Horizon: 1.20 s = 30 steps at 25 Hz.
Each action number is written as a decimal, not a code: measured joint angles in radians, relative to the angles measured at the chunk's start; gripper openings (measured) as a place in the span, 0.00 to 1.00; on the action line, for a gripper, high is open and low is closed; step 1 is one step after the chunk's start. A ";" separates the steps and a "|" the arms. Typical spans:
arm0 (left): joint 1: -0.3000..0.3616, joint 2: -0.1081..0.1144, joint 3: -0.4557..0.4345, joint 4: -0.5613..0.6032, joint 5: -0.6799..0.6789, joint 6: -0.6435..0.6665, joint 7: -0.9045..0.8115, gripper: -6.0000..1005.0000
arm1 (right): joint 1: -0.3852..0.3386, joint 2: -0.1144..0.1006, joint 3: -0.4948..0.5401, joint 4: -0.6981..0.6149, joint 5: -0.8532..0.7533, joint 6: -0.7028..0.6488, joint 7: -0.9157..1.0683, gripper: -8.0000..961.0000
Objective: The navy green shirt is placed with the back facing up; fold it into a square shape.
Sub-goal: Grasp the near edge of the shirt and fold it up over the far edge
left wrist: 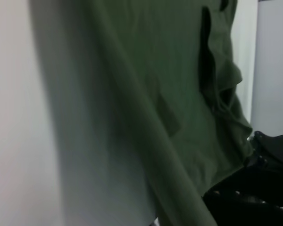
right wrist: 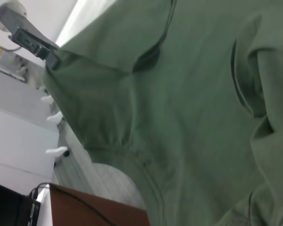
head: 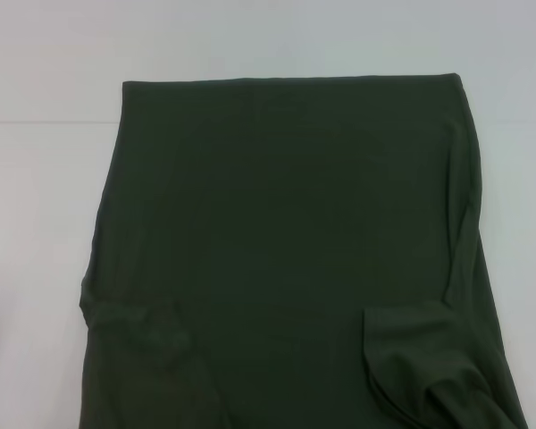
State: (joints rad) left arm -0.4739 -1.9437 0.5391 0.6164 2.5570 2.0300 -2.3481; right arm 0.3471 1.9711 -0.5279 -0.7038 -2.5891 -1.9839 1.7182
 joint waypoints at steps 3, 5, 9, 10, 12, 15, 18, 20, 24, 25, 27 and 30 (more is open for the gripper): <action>-0.011 0.003 -0.026 0.000 -0.042 0.006 0.000 0.03 | 0.006 -0.003 0.012 0.003 0.020 -0.005 -0.001 0.03; -0.022 0.010 -0.054 -0.003 -0.108 0.014 -0.006 0.03 | 0.007 -0.012 0.013 0.006 0.059 -0.005 0.008 0.03; -0.051 0.023 -0.114 -0.006 -0.210 0.004 -0.027 0.02 | 0.007 -0.049 0.054 0.024 0.171 -0.004 0.056 0.03; -0.056 0.023 -0.134 -0.006 -0.220 -0.003 -0.030 0.02 | 0.007 -0.060 0.083 0.027 0.203 -0.003 0.077 0.03; -0.066 0.024 -0.182 -0.004 -0.232 -0.021 -0.032 0.02 | 0.009 -0.075 0.137 0.032 0.244 -0.001 0.113 0.03; -0.075 0.025 -0.289 -0.005 -0.242 -0.066 -0.033 0.02 | 0.014 -0.082 0.196 0.032 0.302 0.001 0.151 0.03; -0.075 0.023 -0.334 -0.009 -0.279 -0.101 -0.029 0.03 | 0.021 -0.082 0.236 0.029 0.369 0.001 0.174 0.03; -0.071 0.022 -0.340 -0.010 -0.312 -0.122 -0.026 0.03 | 0.026 -0.082 0.255 0.030 0.422 0.002 0.184 0.03; -0.066 0.015 -0.340 -0.011 -0.376 -0.173 -0.016 0.02 | 0.034 -0.080 0.266 0.033 0.514 0.010 0.201 0.03; -0.066 0.012 -0.340 -0.014 -0.383 -0.185 -0.010 0.02 | 0.038 -0.078 0.266 0.033 0.527 0.013 0.205 0.03; -0.066 0.006 -0.341 -0.017 -0.392 -0.202 -0.001 0.03 | 0.046 -0.074 0.267 0.034 0.539 0.027 0.213 0.03; -0.066 -0.003 -0.342 -0.024 -0.410 -0.233 0.005 0.03 | 0.054 -0.070 0.273 0.046 0.557 0.058 0.219 0.03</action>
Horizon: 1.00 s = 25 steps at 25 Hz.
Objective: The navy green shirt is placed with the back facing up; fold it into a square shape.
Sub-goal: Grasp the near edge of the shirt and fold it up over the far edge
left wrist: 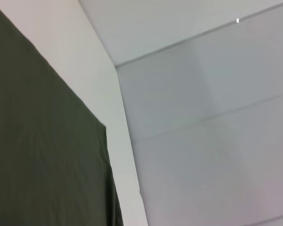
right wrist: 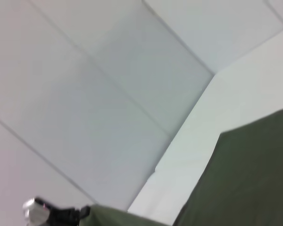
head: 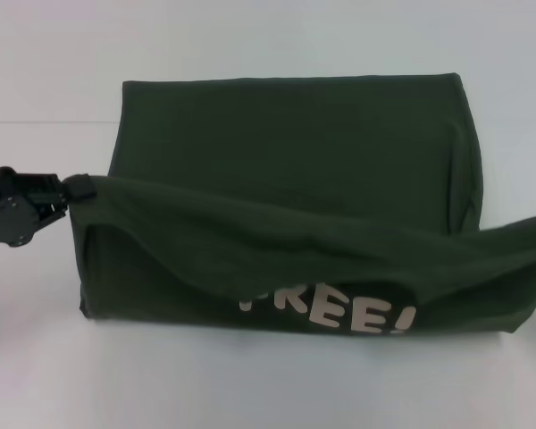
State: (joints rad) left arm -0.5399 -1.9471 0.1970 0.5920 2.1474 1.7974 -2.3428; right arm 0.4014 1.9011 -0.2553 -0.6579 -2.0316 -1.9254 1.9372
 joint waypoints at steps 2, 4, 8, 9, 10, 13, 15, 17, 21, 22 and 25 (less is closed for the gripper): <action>0.001 -0.005 -0.001 -0.002 -0.011 -0.022 0.001 0.03 | 0.001 0.000 0.013 0.014 0.013 0.019 0.000 0.03; 0.004 -0.012 -0.001 -0.002 -0.026 -0.050 0.001 0.03 | 0.000 0.000 0.040 0.028 0.019 0.039 0.001 0.03; 0.009 -0.027 0.000 -0.002 -0.054 -0.098 0.010 0.03 | -0.005 0.006 0.073 0.041 0.024 0.093 -0.004 0.03; 0.009 -0.029 0.000 -0.003 -0.056 -0.106 0.013 0.03 | -0.005 0.011 0.073 0.043 0.026 0.110 -0.009 0.03; 0.009 -0.033 0.000 -0.006 -0.058 -0.118 0.019 0.03 | -0.005 0.015 0.072 0.044 0.027 0.130 -0.013 0.03; 0.001 -0.035 0.004 -0.039 -0.059 -0.142 0.041 0.03 | 0.000 0.026 0.067 0.048 0.026 0.167 -0.027 0.03; -0.007 -0.033 0.005 -0.064 -0.059 -0.159 0.059 0.03 | 0.012 0.039 0.066 0.048 0.024 0.181 -0.036 0.03; -0.013 -0.035 0.005 -0.074 -0.059 -0.178 0.073 0.03 | 0.017 0.042 0.065 0.048 0.024 0.186 -0.038 0.03; -0.023 -0.044 0.002 -0.078 -0.067 -0.219 0.094 0.03 | 0.036 0.054 0.064 0.050 0.024 0.214 -0.046 0.03; -0.026 -0.045 0.004 -0.079 -0.071 -0.230 0.099 0.03 | 0.039 0.056 0.063 0.051 0.024 0.224 -0.046 0.03; -0.034 -0.051 0.010 -0.082 -0.083 -0.264 0.115 0.03 | 0.054 0.063 0.052 0.064 0.023 0.261 -0.048 0.03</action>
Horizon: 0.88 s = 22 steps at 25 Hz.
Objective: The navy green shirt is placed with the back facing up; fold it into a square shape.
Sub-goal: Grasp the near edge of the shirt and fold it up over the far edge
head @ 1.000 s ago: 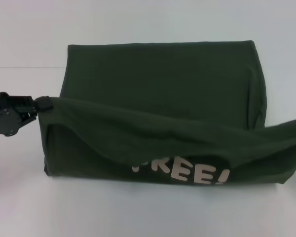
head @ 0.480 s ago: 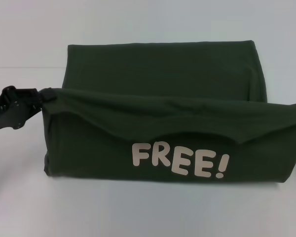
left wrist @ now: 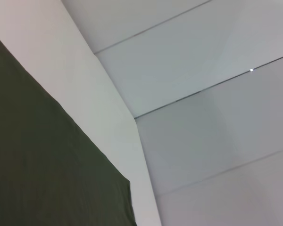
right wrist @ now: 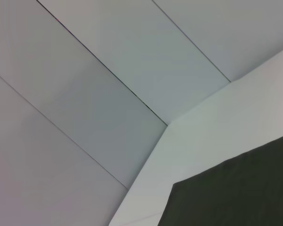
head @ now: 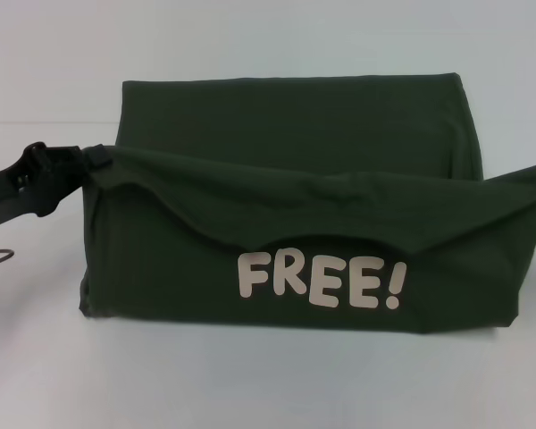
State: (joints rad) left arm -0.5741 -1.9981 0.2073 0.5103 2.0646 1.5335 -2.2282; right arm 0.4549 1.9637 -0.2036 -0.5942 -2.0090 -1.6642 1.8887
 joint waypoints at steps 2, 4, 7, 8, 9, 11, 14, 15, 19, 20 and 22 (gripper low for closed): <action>-0.007 -0.006 0.001 0.000 -0.001 -0.026 0.011 0.03 | 0.009 0.000 -0.018 0.012 -0.001 0.027 -0.001 0.03; -0.015 -0.012 0.002 -0.001 -0.002 -0.054 0.025 0.03 | 0.016 0.001 -0.034 0.021 -0.001 0.061 -0.002 0.03; -0.031 -0.018 0.003 -0.015 -0.002 -0.103 0.047 0.03 | 0.028 0.005 -0.048 0.028 -0.001 0.109 -0.002 0.03; -0.037 -0.019 0.003 -0.023 -0.002 -0.120 0.056 0.03 | 0.032 0.005 -0.052 0.032 -0.001 0.124 -0.002 0.03; -0.044 -0.019 0.003 -0.030 -0.002 -0.138 0.065 0.03 | 0.036 0.005 -0.058 0.036 -0.001 0.142 -0.002 0.03; -0.057 -0.020 0.003 -0.044 -0.002 -0.172 0.083 0.03 | 0.047 0.005 -0.069 0.042 -0.001 0.175 -0.002 0.03; -0.075 -0.023 0.000 -0.059 -0.002 -0.217 0.105 0.03 | 0.062 0.005 -0.082 0.051 -0.001 0.218 -0.002 0.03; -0.081 -0.024 -0.001 -0.064 -0.002 -0.232 0.112 0.03 | 0.068 0.006 -0.087 0.053 -0.001 0.234 -0.002 0.03; -0.102 -0.038 -0.002 -0.071 -0.010 -0.299 0.140 0.03 | 0.091 0.009 -0.094 0.066 -0.001 0.310 -0.002 0.03; -0.105 -0.041 -0.001 -0.072 -0.014 -0.311 0.146 0.03 | 0.098 0.010 -0.095 0.070 -0.001 0.331 -0.003 0.03; -0.109 -0.049 0.001 -0.074 -0.029 -0.343 0.163 0.02 | 0.111 0.014 -0.100 0.078 -0.001 0.365 -0.009 0.03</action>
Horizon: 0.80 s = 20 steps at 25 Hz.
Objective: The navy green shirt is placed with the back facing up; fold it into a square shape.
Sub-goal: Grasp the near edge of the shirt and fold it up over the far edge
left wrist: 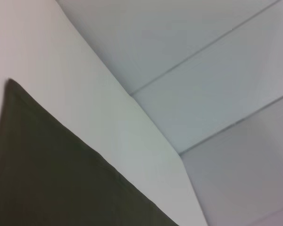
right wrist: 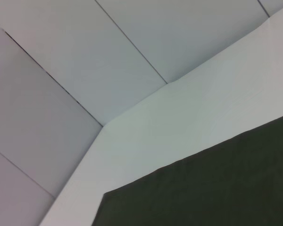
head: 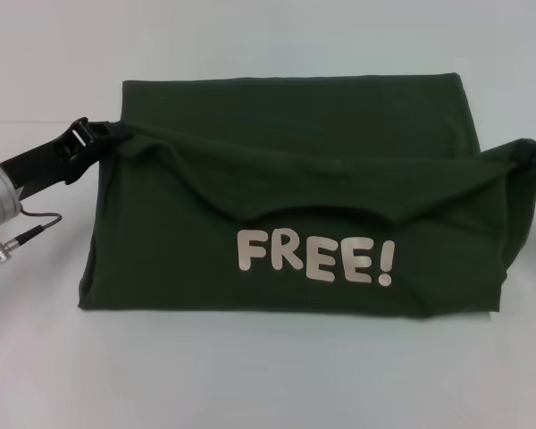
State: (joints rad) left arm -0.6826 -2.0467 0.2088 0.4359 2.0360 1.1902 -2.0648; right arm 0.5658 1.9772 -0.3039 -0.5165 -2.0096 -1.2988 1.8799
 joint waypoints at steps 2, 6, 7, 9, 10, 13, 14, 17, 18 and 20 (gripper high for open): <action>-0.002 -0.009 0.001 -0.001 -0.019 -0.033 0.017 0.02 | 0.015 0.004 -0.011 0.003 0.000 0.034 -0.004 0.03; -0.005 -0.023 0.001 -0.001 -0.039 -0.086 0.045 0.02 | 0.043 0.018 -0.039 0.003 0.004 0.101 -0.005 0.03; -0.007 -0.028 0.001 -0.001 -0.040 -0.100 0.053 0.02 | 0.052 0.023 -0.049 0.003 0.004 0.119 -0.005 0.03; -0.008 -0.040 0.002 -0.003 -0.040 -0.121 0.068 0.02 | 0.062 0.030 -0.066 0.003 0.004 0.148 -0.005 0.03; -0.009 -0.044 0.001 -0.003 -0.040 -0.129 0.074 0.02 | 0.067 0.035 -0.078 0.003 0.005 0.163 -0.005 0.03; -0.009 -0.058 0.001 -0.005 -0.040 -0.159 0.098 0.02 | 0.075 0.047 -0.098 0.003 0.006 0.202 -0.005 0.03; -0.009 -0.063 0.000 -0.005 -0.041 -0.168 0.106 0.02 | 0.077 0.052 -0.104 0.003 0.006 0.217 -0.007 0.03; -0.008 -0.075 -0.006 -0.013 -0.054 -0.200 0.133 0.03 | 0.079 0.066 -0.114 0.003 0.008 0.247 -0.028 0.03; -0.006 -0.079 -0.006 -0.016 -0.066 -0.211 0.143 0.03 | 0.080 0.070 -0.114 0.003 0.010 0.254 -0.038 0.03; -0.002 -0.087 -0.006 -0.021 -0.099 -0.228 0.173 0.03 | 0.081 0.079 -0.113 0.003 0.025 0.276 -0.056 0.03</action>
State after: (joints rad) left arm -0.6848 -2.1334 0.2025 0.4145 1.9368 0.9619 -1.8920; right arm 0.6464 2.0558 -0.4172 -0.5138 -1.9849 -1.0231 1.8241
